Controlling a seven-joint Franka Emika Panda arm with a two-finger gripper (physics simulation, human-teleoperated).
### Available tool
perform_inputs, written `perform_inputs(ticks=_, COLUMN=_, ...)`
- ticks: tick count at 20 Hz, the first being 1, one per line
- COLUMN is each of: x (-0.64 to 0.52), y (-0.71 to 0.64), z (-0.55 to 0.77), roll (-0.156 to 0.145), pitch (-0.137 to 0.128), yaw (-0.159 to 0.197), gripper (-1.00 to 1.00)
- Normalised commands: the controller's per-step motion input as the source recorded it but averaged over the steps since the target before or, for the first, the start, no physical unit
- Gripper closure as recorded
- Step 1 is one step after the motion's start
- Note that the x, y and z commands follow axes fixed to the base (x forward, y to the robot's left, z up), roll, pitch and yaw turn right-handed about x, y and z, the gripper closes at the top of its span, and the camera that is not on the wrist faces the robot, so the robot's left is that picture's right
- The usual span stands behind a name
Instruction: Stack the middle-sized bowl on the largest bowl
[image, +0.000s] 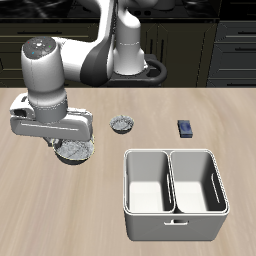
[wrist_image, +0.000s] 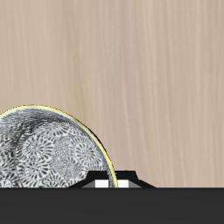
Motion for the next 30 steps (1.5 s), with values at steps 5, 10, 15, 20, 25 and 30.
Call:
perform_inputs(ticks=5, x=-0.35, y=0.03, z=0.34, roll=0.012, pitch=-0.052, yaw=0.019, gripper=1.00)
perform_inputs(ticks=10, x=-0.18, y=-0.01, z=0.15, roll=0.012, pitch=-0.029, yaw=-0.004, gripper=1.00)
perform_inputs(ticks=15, x=-0.33, y=0.04, z=0.16, roll=0.025, pitch=-0.031, yaw=0.020, gripper=1.00)
perform_inputs(ticks=20, x=-0.38, y=-0.11, z=0.12, roll=0.000, pitch=-0.033, yaw=-0.025, gripper=1.00)
perform_inputs(ticks=25, x=-0.34, y=-0.07, z=-0.05, roll=0.007, pitch=-0.007, yaw=-0.016, gripper=1.00)
perform_inputs(ticks=30, x=-0.21, y=-0.09, z=-0.09, roll=-0.021, pitch=-0.009, yaw=0.019, gripper=1.00)
